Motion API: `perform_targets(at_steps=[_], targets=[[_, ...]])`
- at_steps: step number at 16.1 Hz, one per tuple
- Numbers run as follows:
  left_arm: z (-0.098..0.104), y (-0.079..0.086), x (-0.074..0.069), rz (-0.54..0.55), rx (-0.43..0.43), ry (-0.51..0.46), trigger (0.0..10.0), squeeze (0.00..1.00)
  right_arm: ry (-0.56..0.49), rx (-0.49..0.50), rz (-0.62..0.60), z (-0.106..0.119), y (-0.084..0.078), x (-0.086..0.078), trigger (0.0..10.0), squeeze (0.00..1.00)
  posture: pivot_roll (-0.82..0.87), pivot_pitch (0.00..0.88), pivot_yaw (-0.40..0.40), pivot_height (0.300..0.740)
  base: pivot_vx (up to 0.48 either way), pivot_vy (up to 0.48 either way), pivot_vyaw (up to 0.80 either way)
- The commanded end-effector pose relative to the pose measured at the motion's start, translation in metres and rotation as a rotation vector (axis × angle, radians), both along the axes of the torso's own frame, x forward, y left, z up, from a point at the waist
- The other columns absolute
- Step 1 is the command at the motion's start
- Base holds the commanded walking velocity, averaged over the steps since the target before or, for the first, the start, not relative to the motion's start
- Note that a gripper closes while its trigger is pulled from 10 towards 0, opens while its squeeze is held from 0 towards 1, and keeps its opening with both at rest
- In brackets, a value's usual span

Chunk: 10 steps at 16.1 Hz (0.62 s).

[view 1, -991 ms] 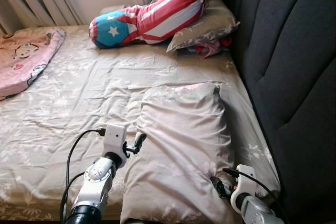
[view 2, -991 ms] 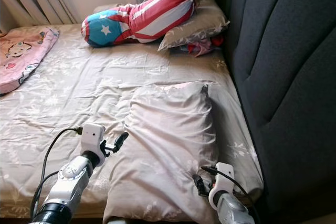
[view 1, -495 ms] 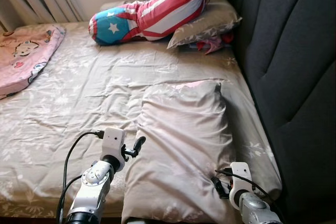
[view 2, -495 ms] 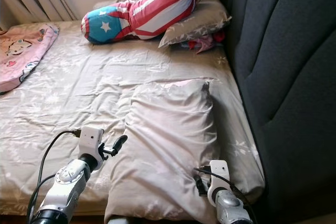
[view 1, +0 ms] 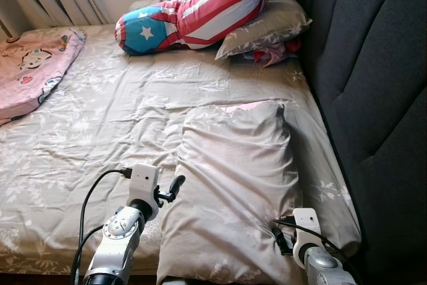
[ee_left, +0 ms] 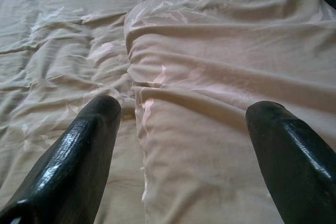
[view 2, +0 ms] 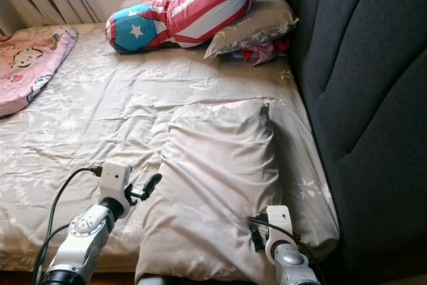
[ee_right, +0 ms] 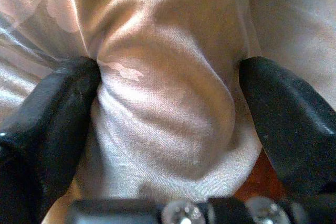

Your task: Clean up the room

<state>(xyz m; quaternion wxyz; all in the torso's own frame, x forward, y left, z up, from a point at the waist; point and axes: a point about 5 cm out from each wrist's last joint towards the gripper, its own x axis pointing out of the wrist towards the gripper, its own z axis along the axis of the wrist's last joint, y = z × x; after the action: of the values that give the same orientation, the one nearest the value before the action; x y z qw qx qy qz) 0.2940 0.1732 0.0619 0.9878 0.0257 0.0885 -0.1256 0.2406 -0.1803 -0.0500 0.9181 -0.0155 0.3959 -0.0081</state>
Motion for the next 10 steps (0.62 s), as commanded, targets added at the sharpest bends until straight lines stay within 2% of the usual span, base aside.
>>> perform_targets(at_steps=[1, 10], targets=[[-0.0021, 0.0036, -0.0022, 0.007, 0.013, 0.018, 10.0, 0.00, 0.147, -0.033, -0.032, -0.0209, -0.0068, -0.0312, 10.0, 0.00, 0.07, 0.135, 0.078, 0.657, 0.000, 0.000, 0.00], [-0.0021, 0.0036, -0.0022, 0.007, 0.013, 0.018, 10.0, 0.00, 0.147, -0.033, -0.032, -0.0209, -0.0068, -0.0312, 10.0, 0.00, 0.07, 0.135, 0.078, 0.657, 0.000, 0.000, 0.00]])
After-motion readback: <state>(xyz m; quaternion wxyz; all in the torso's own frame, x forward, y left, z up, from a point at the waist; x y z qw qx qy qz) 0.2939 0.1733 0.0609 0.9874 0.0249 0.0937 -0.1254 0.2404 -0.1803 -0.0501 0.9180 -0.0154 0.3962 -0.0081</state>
